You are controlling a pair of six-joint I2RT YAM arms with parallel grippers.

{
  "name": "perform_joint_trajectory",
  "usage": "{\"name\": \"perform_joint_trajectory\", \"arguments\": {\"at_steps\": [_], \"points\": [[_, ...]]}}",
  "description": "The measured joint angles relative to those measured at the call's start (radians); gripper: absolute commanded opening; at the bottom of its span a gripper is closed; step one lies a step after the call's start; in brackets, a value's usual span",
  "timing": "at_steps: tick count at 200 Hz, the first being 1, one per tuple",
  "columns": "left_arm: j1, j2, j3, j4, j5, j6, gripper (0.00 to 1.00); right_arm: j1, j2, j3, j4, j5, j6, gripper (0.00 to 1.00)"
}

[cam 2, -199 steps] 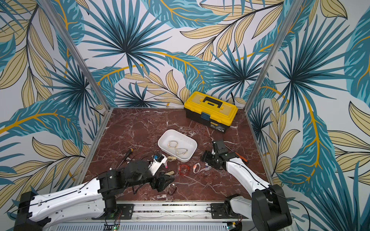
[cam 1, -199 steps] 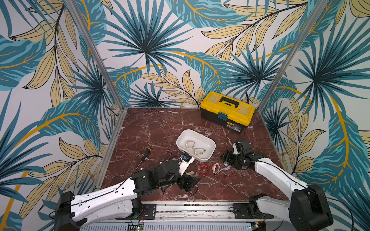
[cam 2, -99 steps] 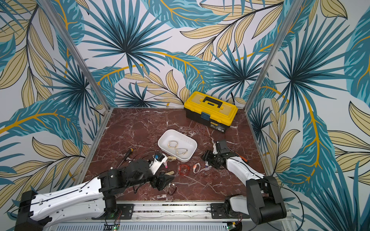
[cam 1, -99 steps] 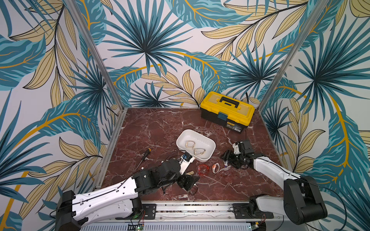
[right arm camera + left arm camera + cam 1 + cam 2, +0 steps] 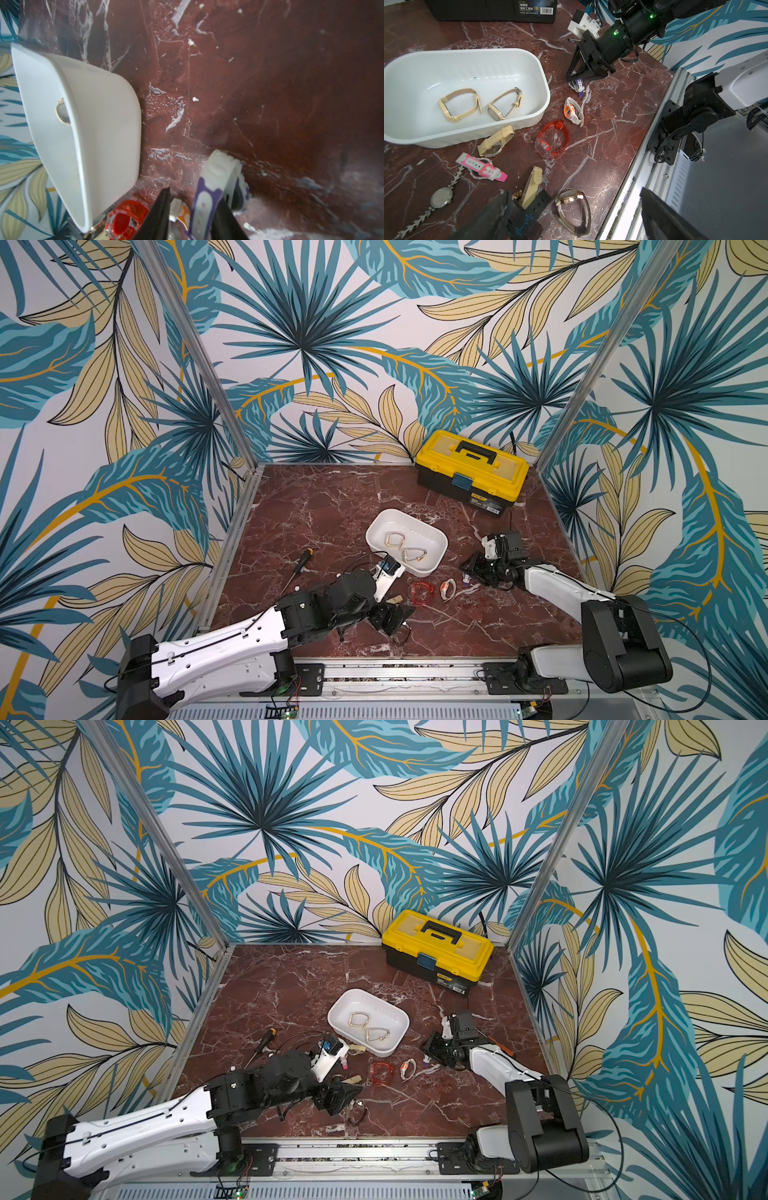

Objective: Put the watch into the storage box
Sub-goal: Pick up the watch at the center of the board, then place the watch in the storage box.

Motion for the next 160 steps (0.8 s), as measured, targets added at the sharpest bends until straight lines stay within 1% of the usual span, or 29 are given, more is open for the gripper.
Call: {"name": "perform_joint_trajectory", "arguments": {"at_steps": [28, 59, 87, 115, 127, 139, 160], "points": [[0.000, 0.000, 0.015, -0.010, -0.003, 0.004, 1.00, -0.005, 0.021, 0.000, 0.016, -0.014, -0.007, 0.09], [0.000, 0.000, 0.018, -0.016, -0.014, 0.006, 1.00, -0.005, 0.050, 0.006, 0.017, -0.024, -0.014, 0.00], [0.000, -0.003, 0.018, -0.026, -0.035, 0.006, 1.00, -0.005, 0.045, 0.042, -0.042, -0.028, -0.020, 0.00], [0.000, -0.032, 0.018, -0.031, -0.057, 0.005, 1.00, 0.013, -0.041, 0.126, -0.209, 0.005, -0.028, 0.00], [0.000, -0.056, 0.018, -0.031, -0.068, 0.002, 1.00, 0.044, -0.089, 0.192, -0.290, 0.033, -0.031, 0.00], [0.000, -0.083, 0.018, -0.031, -0.080, -0.002, 1.00, 0.097, -0.124, 0.277, -0.363, 0.066, -0.035, 0.00], [0.000, -0.121, 0.018, -0.032, -0.103, -0.006, 1.00, 0.208, -0.109, 0.441, -0.459, 0.112, -0.043, 0.00]]}}
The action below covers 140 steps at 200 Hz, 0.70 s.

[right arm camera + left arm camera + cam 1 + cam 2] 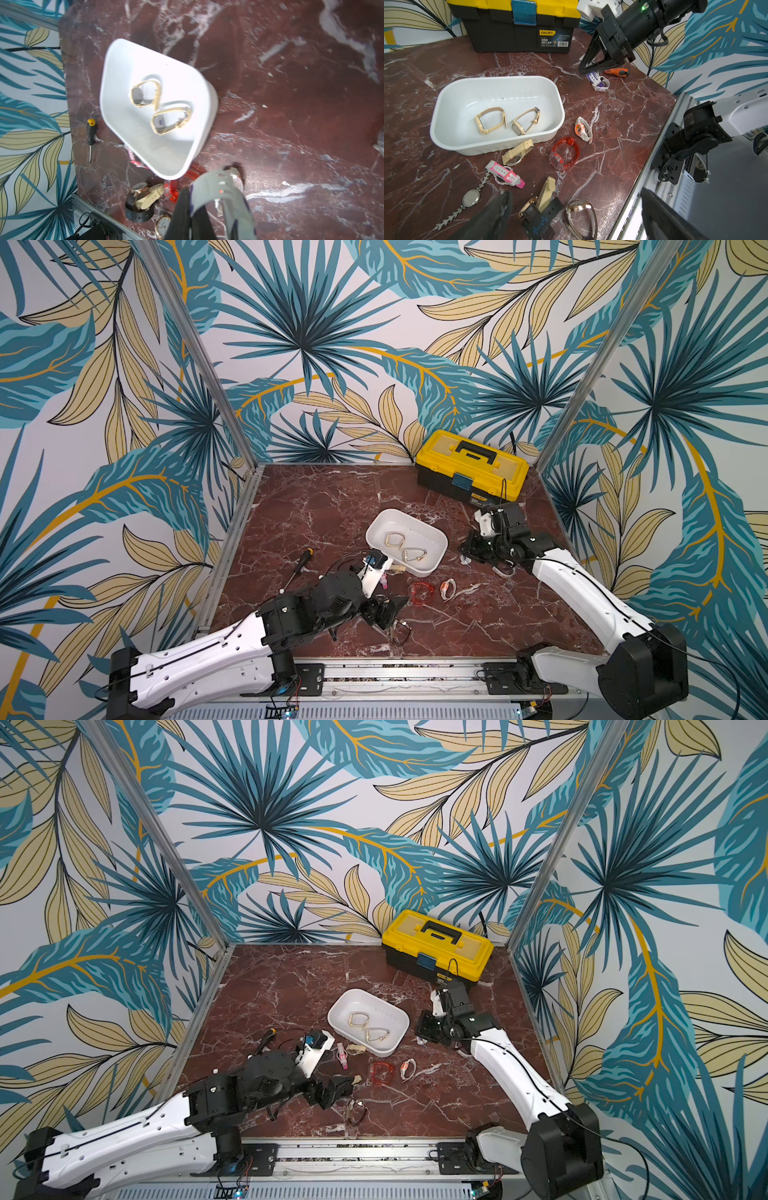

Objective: Put the watch into the storage box
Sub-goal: Place the watch in the storage box.

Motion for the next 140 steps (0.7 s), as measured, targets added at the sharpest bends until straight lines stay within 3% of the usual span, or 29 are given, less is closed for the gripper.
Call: {"name": "perform_joint_trajectory", "arguments": {"at_steps": [51, 89, 140], "points": [[0.000, -0.014, 0.000, -0.043, -0.044, -0.011, 1.00, 0.191, 0.339, 0.367, -0.141, 0.071, -0.031, 0.00], [0.000, -0.034, 0.000, -0.054, -0.057, -0.020, 1.00, 0.216, 0.572, 0.531, -0.217, 0.103, -0.061, 0.00], [0.000, -0.038, 0.000, -0.068, -0.065, -0.026, 1.00, 0.216, 0.755, 0.633, -0.295, 0.153, -0.093, 0.00]]}}
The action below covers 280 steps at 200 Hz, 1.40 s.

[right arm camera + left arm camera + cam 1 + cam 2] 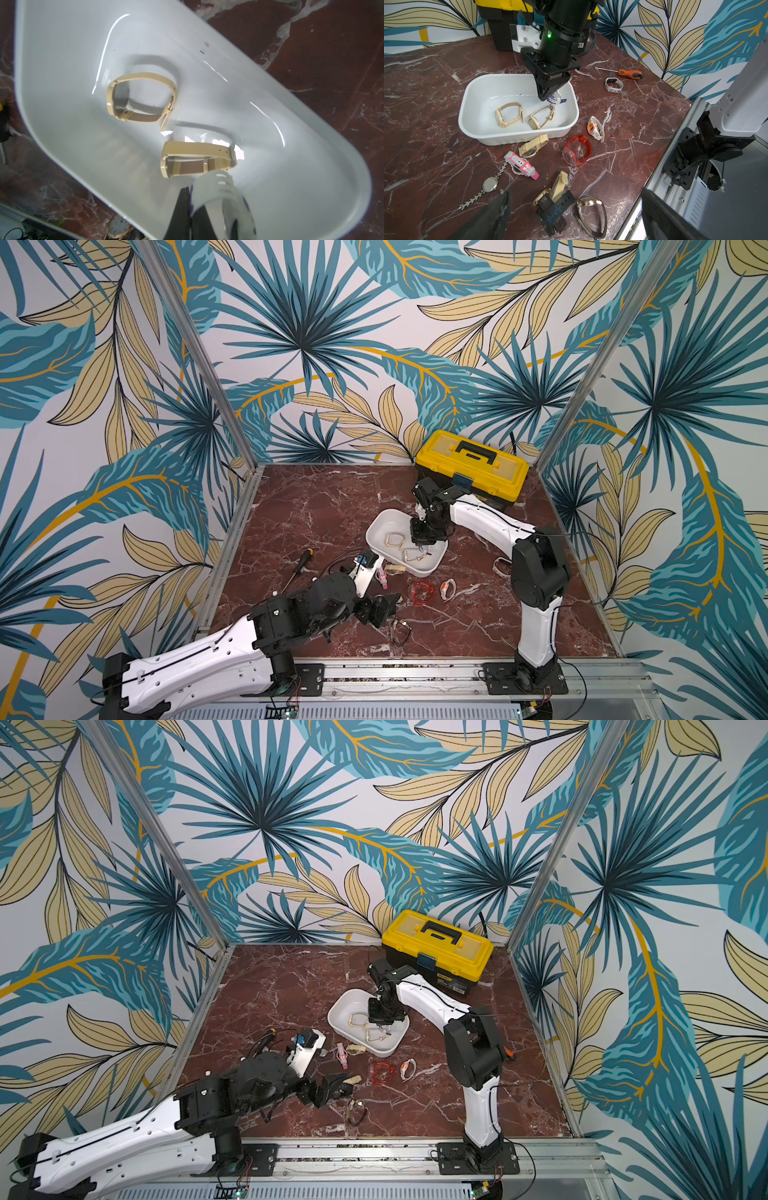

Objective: Put the watch into the storage box
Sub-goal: Place the watch in the storage box.

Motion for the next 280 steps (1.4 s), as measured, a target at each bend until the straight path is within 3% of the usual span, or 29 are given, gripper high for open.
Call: {"name": "perform_joint_trajectory", "arguments": {"at_steps": [66, 99, 152, 180, 218, 280], "points": [[0.000, -0.006, 0.000, -0.006, 0.000, -0.001, 1.00, 0.000, 0.111, 0.050, -0.061, 0.090, -0.025, 0.00], [0.000, -0.006, 0.000, -0.006, 0.000, -0.001, 1.00, 0.000, 0.111, 0.067, -0.078, 0.135, -0.031, 0.06], [0.000, 0.003, 0.000, -0.006, 0.000, -0.001, 1.00, -0.002, 0.150, 0.076, -0.080, 0.148, -0.042, 0.36], [0.000, 0.004, 0.000, -0.006, 0.000, -0.001, 1.00, -0.002, 0.145, 0.075, -0.077, 0.146, -0.033, 0.42], [0.000, 0.011, 0.000, -0.006, 0.001, -0.002, 1.00, -0.002, 0.048, 0.024, -0.050, 0.131, -0.017, 0.47], [0.000, 0.031, 0.000, -0.005, 0.011, -0.012, 1.00, -0.002, -0.264, -0.147, 0.032, 0.084, 0.017, 0.54]]}}
